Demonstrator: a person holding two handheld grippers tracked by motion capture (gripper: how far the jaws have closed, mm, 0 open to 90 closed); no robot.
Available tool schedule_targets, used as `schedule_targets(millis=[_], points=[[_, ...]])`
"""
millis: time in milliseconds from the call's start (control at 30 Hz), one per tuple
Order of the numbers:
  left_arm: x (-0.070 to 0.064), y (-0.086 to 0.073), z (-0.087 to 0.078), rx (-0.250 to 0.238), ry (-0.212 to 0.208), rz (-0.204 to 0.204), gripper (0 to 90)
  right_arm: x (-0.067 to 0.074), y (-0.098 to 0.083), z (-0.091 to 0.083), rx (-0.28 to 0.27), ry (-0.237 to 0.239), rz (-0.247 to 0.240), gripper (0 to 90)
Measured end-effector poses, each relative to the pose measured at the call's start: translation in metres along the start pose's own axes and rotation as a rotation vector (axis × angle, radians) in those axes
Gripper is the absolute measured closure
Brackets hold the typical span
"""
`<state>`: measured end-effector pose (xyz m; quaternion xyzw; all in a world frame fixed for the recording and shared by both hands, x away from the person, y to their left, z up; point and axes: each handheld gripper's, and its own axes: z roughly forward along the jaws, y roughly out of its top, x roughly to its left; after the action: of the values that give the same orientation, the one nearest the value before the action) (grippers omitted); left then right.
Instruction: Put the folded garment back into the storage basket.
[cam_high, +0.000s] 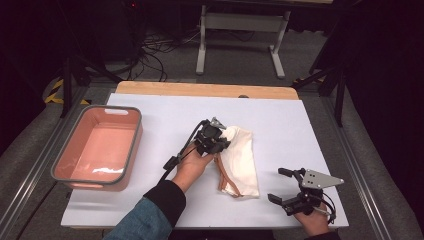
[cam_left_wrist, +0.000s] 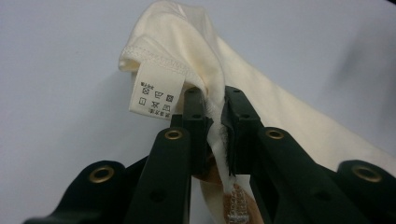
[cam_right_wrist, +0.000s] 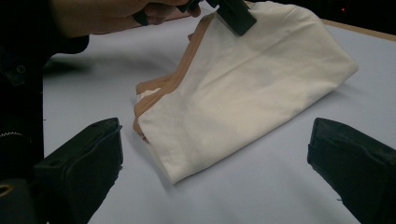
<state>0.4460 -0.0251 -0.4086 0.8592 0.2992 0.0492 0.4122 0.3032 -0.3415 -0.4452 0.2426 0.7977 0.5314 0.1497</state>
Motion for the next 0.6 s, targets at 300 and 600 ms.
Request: schedule_targets(millis=[300,600], points=[[-0.017,0.006,-0.019,-0.106,-0.031,0.029,81.2,0.000,0.000,0.000,-0.001,0.001,-0.001,3.9],[-0.031,0.014,-0.041,-0.206,-0.055,0.057,81.2,0.001,0.000,0.000,-0.002,0.001,-0.002,3.9]])
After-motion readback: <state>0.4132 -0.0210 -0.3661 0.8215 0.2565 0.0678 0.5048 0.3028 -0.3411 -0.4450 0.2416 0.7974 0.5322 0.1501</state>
